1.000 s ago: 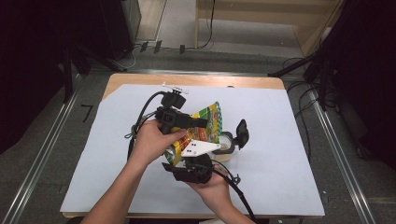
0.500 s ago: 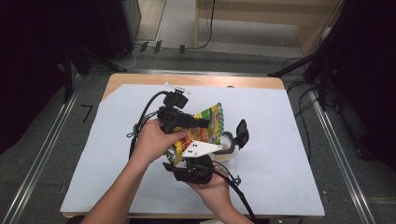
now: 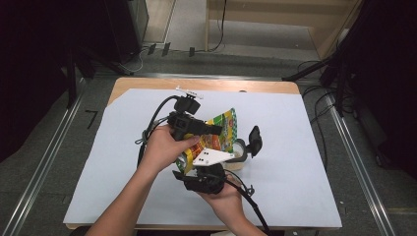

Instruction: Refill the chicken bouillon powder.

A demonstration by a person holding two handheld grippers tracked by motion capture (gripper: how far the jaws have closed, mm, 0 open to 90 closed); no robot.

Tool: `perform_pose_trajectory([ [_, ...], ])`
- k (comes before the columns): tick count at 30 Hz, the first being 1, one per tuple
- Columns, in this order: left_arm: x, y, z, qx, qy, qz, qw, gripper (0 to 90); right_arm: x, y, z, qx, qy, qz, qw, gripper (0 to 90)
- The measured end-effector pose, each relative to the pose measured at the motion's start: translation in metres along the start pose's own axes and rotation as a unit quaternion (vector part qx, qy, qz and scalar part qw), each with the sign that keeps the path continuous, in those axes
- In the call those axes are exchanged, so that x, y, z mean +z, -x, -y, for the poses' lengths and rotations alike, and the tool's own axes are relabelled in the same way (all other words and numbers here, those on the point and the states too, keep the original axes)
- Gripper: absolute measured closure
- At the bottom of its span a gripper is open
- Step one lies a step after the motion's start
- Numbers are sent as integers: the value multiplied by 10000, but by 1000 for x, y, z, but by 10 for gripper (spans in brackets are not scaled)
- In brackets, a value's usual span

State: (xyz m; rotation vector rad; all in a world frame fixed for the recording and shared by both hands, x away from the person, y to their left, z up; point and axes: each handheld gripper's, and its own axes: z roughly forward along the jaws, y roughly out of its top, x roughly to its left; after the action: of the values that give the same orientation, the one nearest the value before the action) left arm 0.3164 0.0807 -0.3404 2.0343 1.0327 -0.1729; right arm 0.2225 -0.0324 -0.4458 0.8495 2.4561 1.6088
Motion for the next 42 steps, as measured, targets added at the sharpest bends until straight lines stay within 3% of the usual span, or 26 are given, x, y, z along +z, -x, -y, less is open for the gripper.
perform_pose_trajectory([
  [17,1,-8,-14,-198,-209,111,9995,700,-1,4,-9,159,38,-92,9998,592],
  [42,0,-14,-14,-261,-166,183,9994,701,0,6,-12,99,-41,-70,9999,592],
])
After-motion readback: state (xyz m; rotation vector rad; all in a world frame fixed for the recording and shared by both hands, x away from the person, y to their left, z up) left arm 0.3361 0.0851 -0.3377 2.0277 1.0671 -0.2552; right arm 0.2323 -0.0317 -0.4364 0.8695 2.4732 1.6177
